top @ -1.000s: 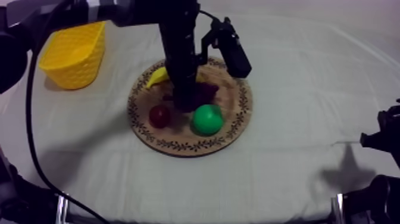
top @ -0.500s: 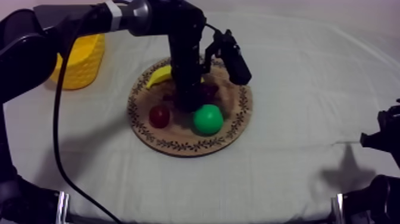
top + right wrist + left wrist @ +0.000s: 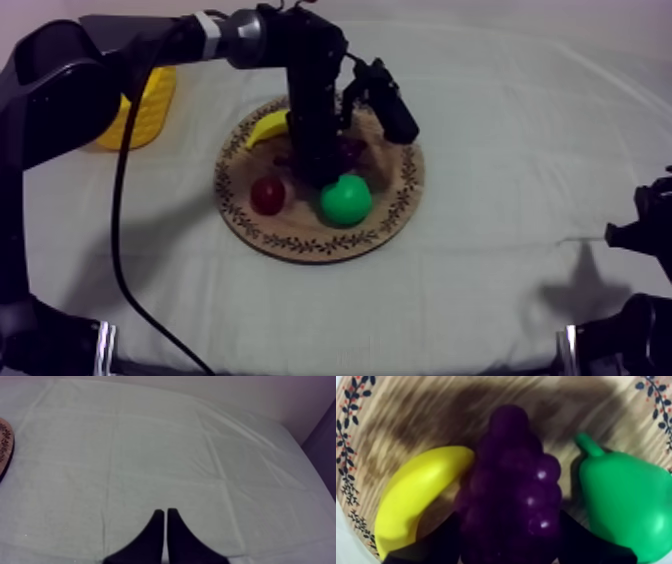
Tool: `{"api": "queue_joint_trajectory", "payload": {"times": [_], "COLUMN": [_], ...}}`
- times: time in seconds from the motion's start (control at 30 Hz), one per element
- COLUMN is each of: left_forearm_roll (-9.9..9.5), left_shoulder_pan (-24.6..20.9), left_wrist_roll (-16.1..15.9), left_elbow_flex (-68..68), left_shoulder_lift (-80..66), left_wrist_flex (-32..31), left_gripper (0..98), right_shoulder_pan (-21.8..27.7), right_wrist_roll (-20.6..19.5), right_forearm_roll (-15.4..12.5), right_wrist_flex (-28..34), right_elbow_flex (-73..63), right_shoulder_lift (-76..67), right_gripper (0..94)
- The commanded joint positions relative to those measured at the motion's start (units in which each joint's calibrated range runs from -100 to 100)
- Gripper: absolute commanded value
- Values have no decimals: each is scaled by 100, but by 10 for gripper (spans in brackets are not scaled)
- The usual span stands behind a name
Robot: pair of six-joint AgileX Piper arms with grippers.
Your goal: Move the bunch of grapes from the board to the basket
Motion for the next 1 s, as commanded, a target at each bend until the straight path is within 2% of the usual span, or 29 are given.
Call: {"api": "queue_joint_trajectory", "payload": {"times": [0.0,0.13,0.5,0.97], "left_forearm_roll": [-22,-22,-35,-90], "left_shoulder_pan": [-2,-3,35,173], "left_wrist_roll": [33,75,132,265], "left_elbow_flex": [-17,-6,263,-265], "left_shoulder_lift": [15,3,-672,-1991], "left_wrist_flex": [1,4,42,828], "left_gripper": [503,442,426,429], "right_shoulder_pan": [1,1,1,1], "right_wrist_roll": [-1,-1,-1,-1], "right_forearm_roll": [-1,-1,-1,-1], "right_wrist_flex": [-2,-2,-2,-2], "right_elbow_flex": [-5,-5,-5,-5], "right_shoulder_lift": [1,1,1,1], "right_gripper": [3,3,3,3]}}
